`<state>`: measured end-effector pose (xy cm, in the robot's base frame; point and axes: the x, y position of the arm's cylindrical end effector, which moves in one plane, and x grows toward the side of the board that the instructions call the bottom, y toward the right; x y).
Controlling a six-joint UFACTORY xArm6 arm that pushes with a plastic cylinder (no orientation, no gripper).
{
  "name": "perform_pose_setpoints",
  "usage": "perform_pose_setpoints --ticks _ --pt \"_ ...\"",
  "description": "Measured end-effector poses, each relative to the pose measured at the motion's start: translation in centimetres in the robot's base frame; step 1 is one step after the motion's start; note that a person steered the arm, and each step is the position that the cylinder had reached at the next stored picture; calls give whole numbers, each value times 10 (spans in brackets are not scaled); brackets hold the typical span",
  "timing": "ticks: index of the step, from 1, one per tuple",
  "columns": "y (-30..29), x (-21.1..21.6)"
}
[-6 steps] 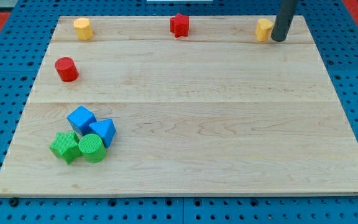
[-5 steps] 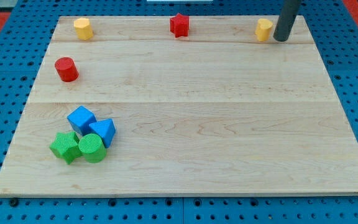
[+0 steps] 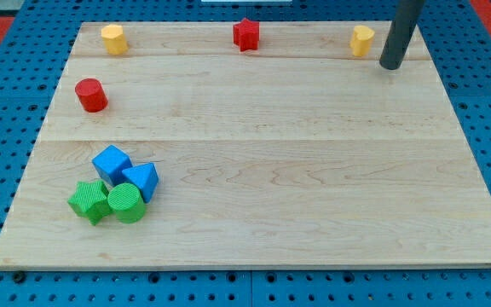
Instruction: Push the green star to the left of the blue cube
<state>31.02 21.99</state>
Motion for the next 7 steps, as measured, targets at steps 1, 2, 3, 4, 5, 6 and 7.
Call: perform_pose_setpoints --ticks 1,2,3,4,5,6,7 --pt "-3 30" --pt "-14 62" --pt "-15 63" --pt "-21 63" --pt "-45 71" --pt "-58 96" --pt "-103 128"
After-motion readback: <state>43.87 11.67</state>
